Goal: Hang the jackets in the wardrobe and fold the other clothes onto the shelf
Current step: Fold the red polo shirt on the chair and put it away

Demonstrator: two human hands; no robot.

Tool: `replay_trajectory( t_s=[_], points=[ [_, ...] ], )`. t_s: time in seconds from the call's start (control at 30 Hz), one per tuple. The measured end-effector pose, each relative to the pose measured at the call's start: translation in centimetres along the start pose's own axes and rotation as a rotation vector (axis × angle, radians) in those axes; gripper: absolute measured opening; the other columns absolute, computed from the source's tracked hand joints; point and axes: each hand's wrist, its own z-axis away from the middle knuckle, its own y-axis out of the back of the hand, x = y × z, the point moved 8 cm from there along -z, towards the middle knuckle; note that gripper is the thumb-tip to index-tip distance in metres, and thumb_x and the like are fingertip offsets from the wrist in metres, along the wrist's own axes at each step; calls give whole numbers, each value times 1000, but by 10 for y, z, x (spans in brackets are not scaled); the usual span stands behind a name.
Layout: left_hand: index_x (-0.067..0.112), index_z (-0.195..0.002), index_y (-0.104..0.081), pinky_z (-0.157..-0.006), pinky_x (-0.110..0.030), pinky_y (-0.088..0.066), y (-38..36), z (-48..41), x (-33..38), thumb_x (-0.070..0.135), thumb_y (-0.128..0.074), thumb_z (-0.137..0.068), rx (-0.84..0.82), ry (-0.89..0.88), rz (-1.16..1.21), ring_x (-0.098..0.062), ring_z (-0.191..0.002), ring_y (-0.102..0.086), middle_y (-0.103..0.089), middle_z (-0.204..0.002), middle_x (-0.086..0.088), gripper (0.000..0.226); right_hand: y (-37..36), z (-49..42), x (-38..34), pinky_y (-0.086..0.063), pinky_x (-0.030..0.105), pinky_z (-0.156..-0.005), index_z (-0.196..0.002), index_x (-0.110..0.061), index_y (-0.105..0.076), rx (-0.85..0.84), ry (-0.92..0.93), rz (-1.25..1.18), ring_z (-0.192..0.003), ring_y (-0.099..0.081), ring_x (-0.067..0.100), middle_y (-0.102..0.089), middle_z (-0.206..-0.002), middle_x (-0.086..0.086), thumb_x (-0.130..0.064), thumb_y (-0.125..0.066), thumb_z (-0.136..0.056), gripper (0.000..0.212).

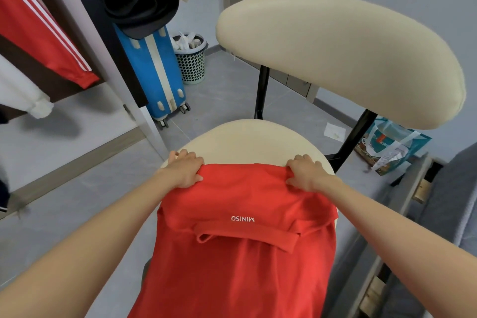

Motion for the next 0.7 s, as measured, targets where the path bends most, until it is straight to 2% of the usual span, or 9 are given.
replay_trajectory(
  t_s=[0.1, 0.2, 0.3, 0.43, 0.53, 0.7],
  points=[
    [18, -117, -58, -106, -37, -20, 14, 2, -4, 43, -50, -97, -9, -19, -146, -19, -112, -50, -60, -112, 0, 33, 16, -2, -3, -35, 40, -97, -119, -13, -56, 24, 68, 91, -120, -46, 27, -51, -124, 7, -34, -58, -92, 35],
    [16, -116, -56, -101, -35, -28, 38, 2, -10, 41, -51, -97, 40, -12, -145, -20, -107, -56, -61, -113, -1, 32, 40, -3, -1, -37, 33, -86, -118, -16, -55, 62, 91, 97, -113, -53, 25, -59, -120, 6, -34, -56, -92, 31],
    [13, -118, -50, -90, -36, -40, 73, 0, -18, 35, -51, -98, 178, 18, -125, -25, -113, -55, -57, -120, -6, 30, 74, -6, 1, -42, 34, -76, -112, -13, -54, 171, 74, 36, -110, -55, 29, -59, -119, 8, -28, -57, -92, 25],
    [10, -121, -43, -72, -37, -39, 121, -4, -21, 27, -50, -99, 423, 53, -182, -29, -108, -54, -52, -119, -9, 28, 123, -8, 6, -42, 36, -73, -115, -10, -51, 384, 56, 33, -110, -55, 30, -56, -121, 7, -20, -54, -92, 25],
    [11, -124, -40, -71, -40, -43, 149, -8, -26, 17, -49, -99, 539, 97, -163, -30, -107, -53, -49, -117, -10, 28, 153, -7, 12, -35, 33, -68, -115, -10, -48, 531, 18, 45, -112, -52, 30, -54, -122, 8, -16, -51, -93, 23],
    [14, -119, -39, -73, -40, -47, 165, 0, -28, 8, -59, -91, 651, 132, -196, -27, -98, -49, -45, -110, -9, 36, 167, 10, 10, -34, 34, -62, -110, -9, -47, 696, 28, 38, -105, -48, 30, -49, -111, 10, -4, -45, -91, 19]
  ],
)
